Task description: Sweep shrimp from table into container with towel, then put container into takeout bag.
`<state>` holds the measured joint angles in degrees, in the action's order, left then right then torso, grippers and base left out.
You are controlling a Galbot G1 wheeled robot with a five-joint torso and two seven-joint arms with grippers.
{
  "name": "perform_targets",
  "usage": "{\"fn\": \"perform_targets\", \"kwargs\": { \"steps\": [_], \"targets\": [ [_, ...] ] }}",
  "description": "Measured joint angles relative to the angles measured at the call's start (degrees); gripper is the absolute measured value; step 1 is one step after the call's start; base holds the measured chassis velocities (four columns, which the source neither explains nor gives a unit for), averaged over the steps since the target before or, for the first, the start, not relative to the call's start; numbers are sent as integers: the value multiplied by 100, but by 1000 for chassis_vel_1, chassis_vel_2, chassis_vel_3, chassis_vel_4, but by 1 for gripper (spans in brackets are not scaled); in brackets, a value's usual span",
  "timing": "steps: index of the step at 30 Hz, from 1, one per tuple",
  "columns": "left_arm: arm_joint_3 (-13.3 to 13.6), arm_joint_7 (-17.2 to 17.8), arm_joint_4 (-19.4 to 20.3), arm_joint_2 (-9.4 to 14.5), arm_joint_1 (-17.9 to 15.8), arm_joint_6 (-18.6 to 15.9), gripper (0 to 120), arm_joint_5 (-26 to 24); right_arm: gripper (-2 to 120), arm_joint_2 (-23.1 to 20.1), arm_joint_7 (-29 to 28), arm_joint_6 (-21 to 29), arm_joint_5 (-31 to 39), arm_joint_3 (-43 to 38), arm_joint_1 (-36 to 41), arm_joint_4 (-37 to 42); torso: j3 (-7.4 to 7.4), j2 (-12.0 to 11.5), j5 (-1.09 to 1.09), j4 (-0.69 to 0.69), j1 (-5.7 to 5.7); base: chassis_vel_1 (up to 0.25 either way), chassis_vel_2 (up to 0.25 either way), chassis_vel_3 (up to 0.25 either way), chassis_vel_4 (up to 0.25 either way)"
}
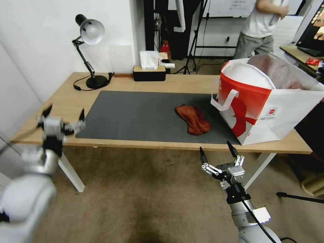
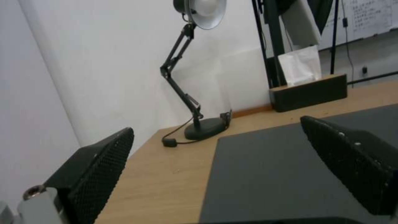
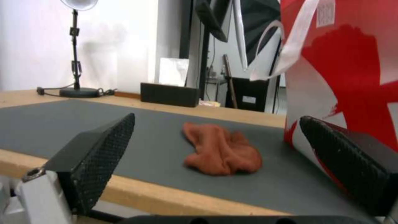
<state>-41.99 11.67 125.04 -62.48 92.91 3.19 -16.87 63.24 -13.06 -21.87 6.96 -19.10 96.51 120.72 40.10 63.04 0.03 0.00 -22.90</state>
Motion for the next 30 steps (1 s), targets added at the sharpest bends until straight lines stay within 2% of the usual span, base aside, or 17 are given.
{"fn": "perform_targets", "kwargs": {
  "steps": [1,2,4,8,9,11,12,13,15,17,30],
  "targets": [
    [0,0,0,0,0,0,100,0,100,0,0,0,0,0,0,0,0,0,0,0,0,0,0,0,0],
    [84,-16,-59,-118,105,247,100,109,100,30,-20,0,-16,17,2,-25,0,0,0,-3,-1,0,0,0,0],
    [135,-19,-100,-201,163,348,100,194,100,49,-33,-1,-23,24,8,-45,0,0,-2,-2,-1,0,0,0,0],
    [472,-51,-355,-474,386,778,100,550,100,84,-100,-35,-35,23,48,-116,0,-1,-1,-1,-2,0,0,0,0],
    [472,-51,-355,-474,386,778,100,550,100,84,-100,-35,-35,23,48,-116,0,-1,-1,-1,-2,0,0,0,0],
    [612,-96,-608,-587,443,1083,100,664,100,109,-137,-40,-43,23,62,-141,1,-1,-4,-1,-1,0,0,0,0],
    [612,-96,-608,-587,443,1083,100,664,100,109,-137,-40,-43,23,62,-141,1,-1,-4,-1,-1,0,0,0,0],
    [671,-176,-720,-622,476,1266,100,683,100,125,-154,-42,-45,23,69,-159,1,-1,-2,1,-2,0,0,0,0],
    [700,-219,-773,-641,488,1345,100,693,100,133,-163,-42,-46,23,74,-176,1,-1,-2,0,-1,0,0,0,0],
    [754,-374,-925,-695,493,1562,100,718,100,169,-182,-46,-53,28,77,-228,1,-1,-3,0,-1,0,0,0,0],
    [781,-710,-1224,-665,293,1777,100,680,100,214,-197,-41,-78,38,67,-233,1,-1,-3,0,-2,0,0,0,0]
  ]
}}
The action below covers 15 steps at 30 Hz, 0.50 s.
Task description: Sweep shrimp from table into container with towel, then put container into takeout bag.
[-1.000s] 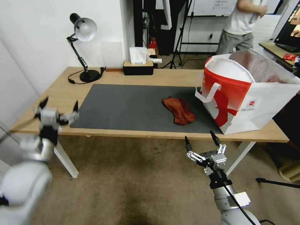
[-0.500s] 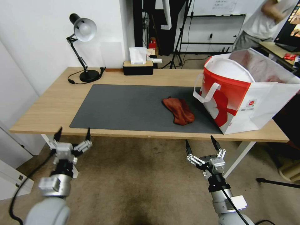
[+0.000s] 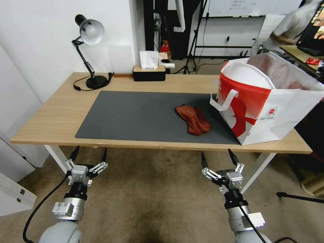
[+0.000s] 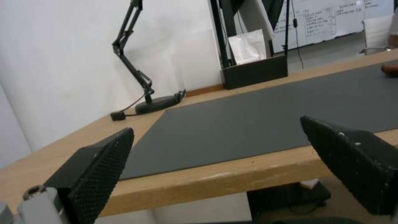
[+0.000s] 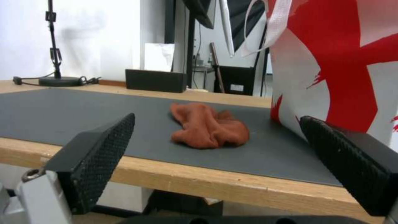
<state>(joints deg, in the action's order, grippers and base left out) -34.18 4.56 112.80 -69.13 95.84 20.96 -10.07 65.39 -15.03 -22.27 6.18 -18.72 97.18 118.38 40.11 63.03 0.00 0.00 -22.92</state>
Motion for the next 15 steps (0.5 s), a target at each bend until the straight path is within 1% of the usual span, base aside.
{"fn": "perform_targets", "kwargs": {
  "steps": [7,15],
  "targets": [
    [-24,-20,9,25,-7,1,100,-13,100,-6,-7,11,-5,-2,7,13,0,0,0,0,0,0,0,0,0],
    [-27,-21,36,-14,19,0,100,-11,100,11,-1,6,-7,0,50,-8,0,0,0,0,0,0,0,0,0]
  ]
}}
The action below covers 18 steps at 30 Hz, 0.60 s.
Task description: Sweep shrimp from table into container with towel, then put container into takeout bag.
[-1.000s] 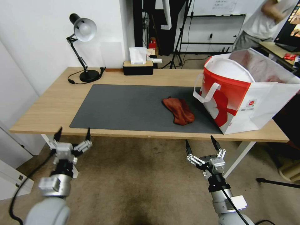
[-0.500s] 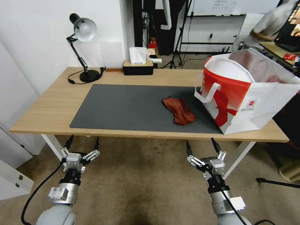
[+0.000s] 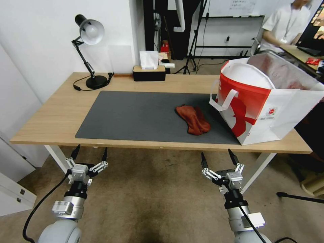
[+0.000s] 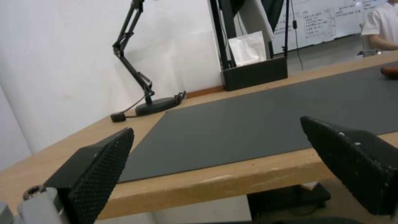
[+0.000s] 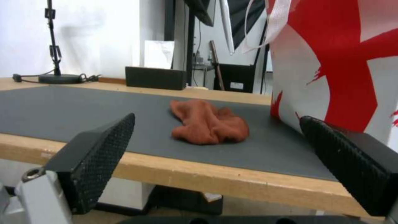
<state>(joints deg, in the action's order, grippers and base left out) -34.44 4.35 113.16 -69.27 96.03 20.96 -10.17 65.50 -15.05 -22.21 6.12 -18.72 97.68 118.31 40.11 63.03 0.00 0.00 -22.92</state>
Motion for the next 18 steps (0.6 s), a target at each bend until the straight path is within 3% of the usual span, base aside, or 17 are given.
{"fn": "perform_targets", "kwargs": {
  "steps": [18],
  "targets": [
    [-55,15,-37,-46,43,48,100,1,100,159,9,-148,-25,26,64,-168,0,0,0,0,0,0,0,0,0]
  ]
}}
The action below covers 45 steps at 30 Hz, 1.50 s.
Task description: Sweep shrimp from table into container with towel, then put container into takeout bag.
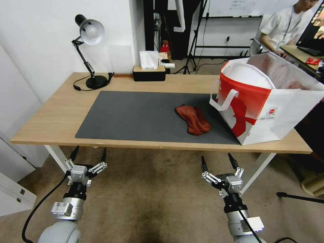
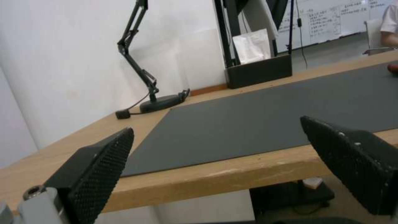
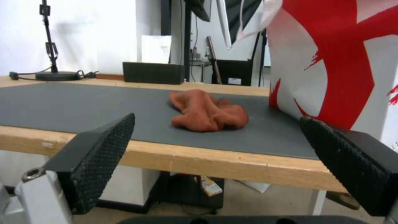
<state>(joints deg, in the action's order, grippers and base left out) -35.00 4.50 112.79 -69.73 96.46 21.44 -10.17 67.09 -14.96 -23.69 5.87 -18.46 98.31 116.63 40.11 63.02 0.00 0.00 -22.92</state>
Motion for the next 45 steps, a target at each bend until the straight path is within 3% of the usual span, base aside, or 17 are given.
{"fn": "perform_targets", "kwargs": {
  "steps": [45],
  "targets": [
    [-102,13,-76,-17,-18,71,100,-67,100,50,18,-74,-36,4,-48,-226,0,0,0,0,0,0,0,0,0]
  ]
}}
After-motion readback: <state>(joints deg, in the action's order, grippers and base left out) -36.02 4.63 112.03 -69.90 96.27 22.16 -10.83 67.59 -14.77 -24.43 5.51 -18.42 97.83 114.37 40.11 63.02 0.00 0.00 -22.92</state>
